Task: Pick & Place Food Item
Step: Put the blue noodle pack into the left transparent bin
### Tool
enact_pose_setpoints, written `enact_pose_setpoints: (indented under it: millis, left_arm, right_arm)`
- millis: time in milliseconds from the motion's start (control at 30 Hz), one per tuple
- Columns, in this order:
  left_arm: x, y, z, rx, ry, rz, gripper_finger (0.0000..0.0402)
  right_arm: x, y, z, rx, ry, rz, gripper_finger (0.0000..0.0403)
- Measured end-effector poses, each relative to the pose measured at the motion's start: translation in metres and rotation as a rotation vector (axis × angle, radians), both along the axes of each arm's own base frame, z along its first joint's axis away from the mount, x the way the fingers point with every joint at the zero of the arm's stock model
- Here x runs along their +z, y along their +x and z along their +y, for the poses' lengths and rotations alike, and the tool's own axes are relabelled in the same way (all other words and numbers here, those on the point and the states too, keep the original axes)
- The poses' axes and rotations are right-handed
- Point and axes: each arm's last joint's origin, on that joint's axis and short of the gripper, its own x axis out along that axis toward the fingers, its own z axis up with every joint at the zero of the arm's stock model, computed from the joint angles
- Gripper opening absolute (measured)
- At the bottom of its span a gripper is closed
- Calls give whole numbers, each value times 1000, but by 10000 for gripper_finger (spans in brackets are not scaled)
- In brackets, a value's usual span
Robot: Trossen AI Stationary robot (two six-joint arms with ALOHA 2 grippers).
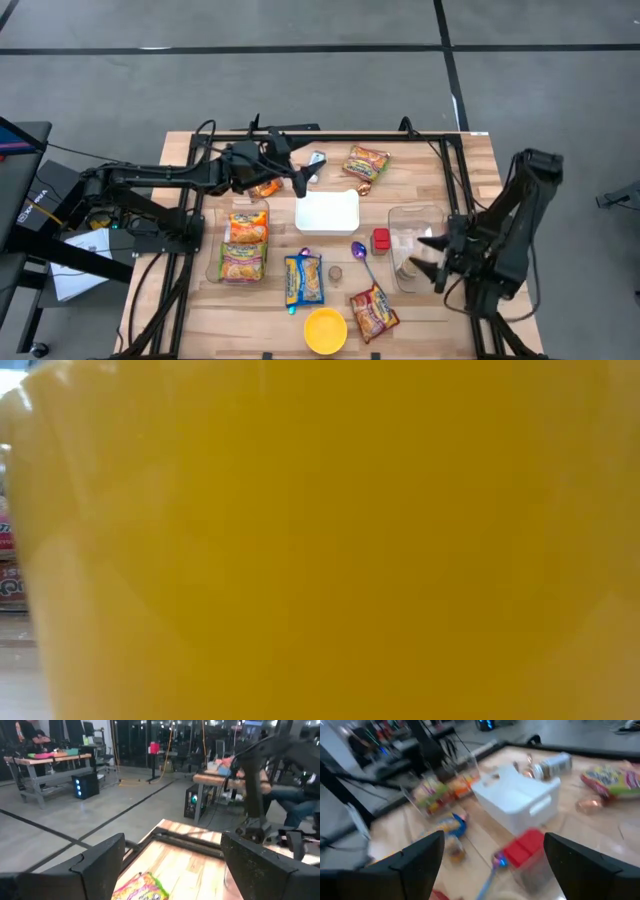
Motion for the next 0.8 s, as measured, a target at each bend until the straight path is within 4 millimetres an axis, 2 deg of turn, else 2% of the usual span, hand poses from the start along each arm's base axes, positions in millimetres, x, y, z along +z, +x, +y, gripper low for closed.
enact_pose_setpoints:
  millis: [233,400,600,800]
  left_arm:
    - [12,-2,-11,-50,4,-104,324]
    - [22,-8,-20,-164,-14,-157,324]
    - [24,-18,-38,-258,-22,-115,317]
    - [25,-25,-53,-327,-25,-69,312]
  right_arm:
    - [42,-13,-40,0,92,-139,333]
    - [66,-24,-71,-37,175,-273,333]
    - [96,-37,-100,-49,209,-335,333]
    - [144,-48,-123,22,163,-330,333]
